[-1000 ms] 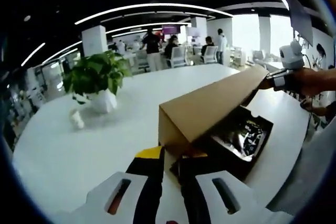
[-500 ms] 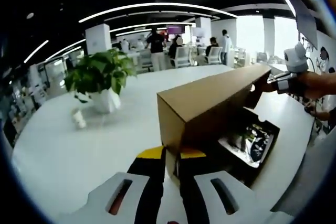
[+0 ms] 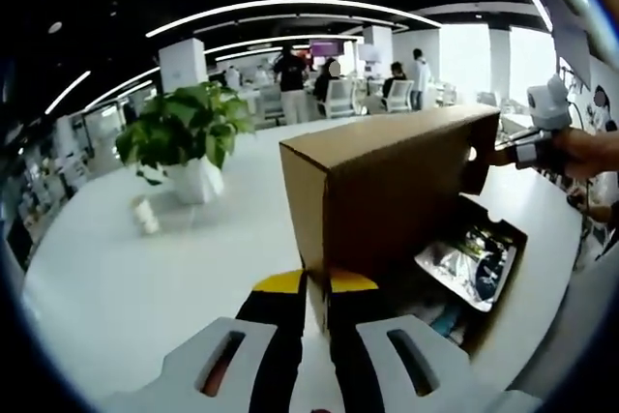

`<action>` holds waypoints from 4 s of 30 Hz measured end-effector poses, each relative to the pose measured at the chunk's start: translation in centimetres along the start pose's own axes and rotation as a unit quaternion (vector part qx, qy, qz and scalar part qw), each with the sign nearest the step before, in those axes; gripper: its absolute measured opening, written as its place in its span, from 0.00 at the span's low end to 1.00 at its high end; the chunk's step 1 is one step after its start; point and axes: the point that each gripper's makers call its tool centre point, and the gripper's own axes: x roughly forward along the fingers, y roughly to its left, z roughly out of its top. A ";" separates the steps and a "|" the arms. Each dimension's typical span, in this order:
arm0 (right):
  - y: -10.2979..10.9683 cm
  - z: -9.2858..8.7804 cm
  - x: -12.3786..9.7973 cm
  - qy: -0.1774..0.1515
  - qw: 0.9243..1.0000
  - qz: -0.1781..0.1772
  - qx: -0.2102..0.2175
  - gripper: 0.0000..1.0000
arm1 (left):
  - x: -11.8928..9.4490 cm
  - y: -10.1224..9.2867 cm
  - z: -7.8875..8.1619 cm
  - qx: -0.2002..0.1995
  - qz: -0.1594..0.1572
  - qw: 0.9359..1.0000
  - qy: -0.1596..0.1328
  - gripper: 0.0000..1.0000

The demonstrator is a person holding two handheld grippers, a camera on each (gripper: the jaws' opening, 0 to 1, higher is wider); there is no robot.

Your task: Operate the shoe box by opening the lid, removing the specified soft item, and placing it in the target area until the item is outside and the box remains undamaged.

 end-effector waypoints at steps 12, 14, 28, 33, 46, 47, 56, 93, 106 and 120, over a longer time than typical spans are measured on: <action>-0.5 -1.0 1.1 0.020 1.000 -0.005 -0.013 0.00 | 0.9 0.4 -0.4 -0.009 0.005 1.000 0.004 0.04; -0.6 -1.1 1.3 0.021 1.000 -0.006 -0.015 0.00 | 1.1 0.5 -0.5 -0.012 0.005 1.000 0.004 0.04; 0.1 -2.0 1.5 0.034 0.999 -0.006 -0.010 0.00 | 2.3 0.9 -1.3 -0.023 0.009 1.000 0.018 0.04; -0.1 -2.3 1.8 0.036 0.999 -0.003 -0.004 0.00 | 2.6 0.8 -1.8 -0.034 0.013 0.999 0.019 0.04; -0.6 -2.3 2.9 0.038 0.999 -0.005 0.000 0.00 | 3.6 1.2 -1.9 -0.044 0.019 0.998 0.033 0.03; -0.7 -2.3 3.0 0.038 0.999 -0.005 -0.001 0.00 | 3.6 1.2 -1.9 -0.044 0.019 0.998 0.033 0.03; -1.0 -2.2 3.5 0.041 0.999 -0.003 0.004 0.00 | 4.2 1.5 -1.9 -0.048 0.019 0.998 0.040 0.02; -1.8 -2.8 5.7 0.074 0.997 0.001 0.009 0.00 | 7.1 2.4 -2.9 -0.057 0.020 0.996 0.070 0.04; -1.9 -3.2 6.1 0.087 0.996 0.003 0.012 0.00 | 7.6 2.6 -3.4 -0.057 0.025 0.995 0.084 0.05; -1.9 -3.5 6.6 0.094 0.995 0.002 0.018 0.00 | 8.0 2.5 -4.0 -0.061 0.034 0.993 0.095 0.06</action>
